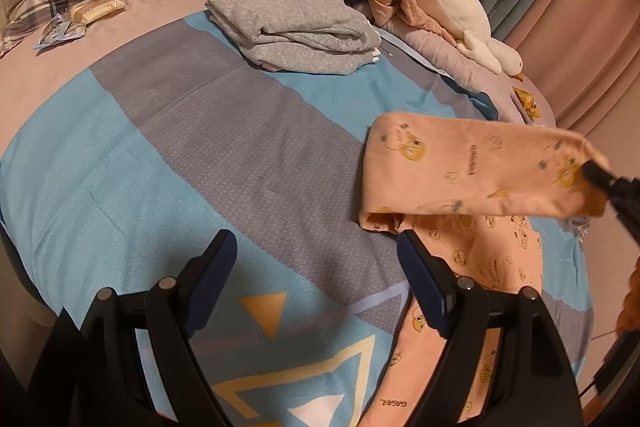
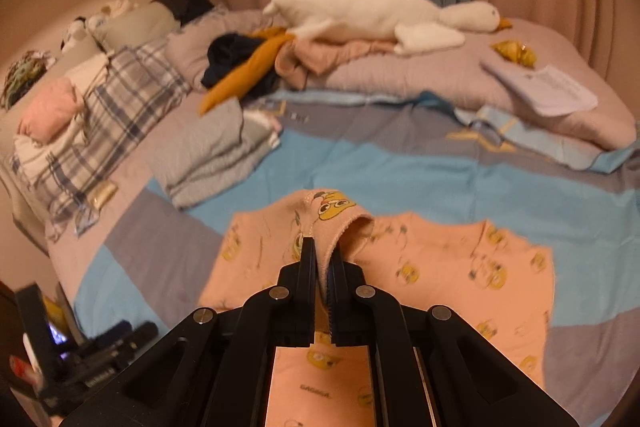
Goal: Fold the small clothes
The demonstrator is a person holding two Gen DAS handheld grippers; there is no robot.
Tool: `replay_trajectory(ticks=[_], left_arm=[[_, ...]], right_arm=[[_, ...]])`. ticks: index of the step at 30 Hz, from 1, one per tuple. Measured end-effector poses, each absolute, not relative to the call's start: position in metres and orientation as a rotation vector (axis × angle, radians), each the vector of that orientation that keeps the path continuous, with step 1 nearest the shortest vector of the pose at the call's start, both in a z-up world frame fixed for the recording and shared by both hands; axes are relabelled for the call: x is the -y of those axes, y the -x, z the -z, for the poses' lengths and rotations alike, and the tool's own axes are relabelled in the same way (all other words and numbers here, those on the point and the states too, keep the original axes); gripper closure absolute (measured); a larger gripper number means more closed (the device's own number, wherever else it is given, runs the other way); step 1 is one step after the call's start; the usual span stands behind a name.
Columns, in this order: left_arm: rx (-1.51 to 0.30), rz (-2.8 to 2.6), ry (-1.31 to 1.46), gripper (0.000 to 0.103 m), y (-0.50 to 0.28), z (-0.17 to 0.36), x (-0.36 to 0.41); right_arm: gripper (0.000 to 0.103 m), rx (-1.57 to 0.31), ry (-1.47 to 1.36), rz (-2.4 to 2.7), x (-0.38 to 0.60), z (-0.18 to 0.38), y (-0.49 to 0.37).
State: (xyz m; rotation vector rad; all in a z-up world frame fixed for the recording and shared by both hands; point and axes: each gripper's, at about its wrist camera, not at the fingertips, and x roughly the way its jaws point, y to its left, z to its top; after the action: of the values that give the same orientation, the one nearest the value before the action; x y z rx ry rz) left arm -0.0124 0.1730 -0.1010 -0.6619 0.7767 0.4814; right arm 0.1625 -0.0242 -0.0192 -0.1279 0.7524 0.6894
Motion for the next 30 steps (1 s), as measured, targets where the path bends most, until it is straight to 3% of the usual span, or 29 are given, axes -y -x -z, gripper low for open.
replay_trajectory(ticks=[12,30], left_arm=[[-0.795,-0.444,0.647,0.021,-0.005,0.102,-0.164],[-0.847,-0.354,0.595,0.021,-0.040,0.104,-0.134]], right_arm=[[0.097,-0.684,0.091,-0.625,0.054,-0.006,-0.170],[0.097,-0.706,0.051,-0.456,0.114,-0.002,-0.195]])
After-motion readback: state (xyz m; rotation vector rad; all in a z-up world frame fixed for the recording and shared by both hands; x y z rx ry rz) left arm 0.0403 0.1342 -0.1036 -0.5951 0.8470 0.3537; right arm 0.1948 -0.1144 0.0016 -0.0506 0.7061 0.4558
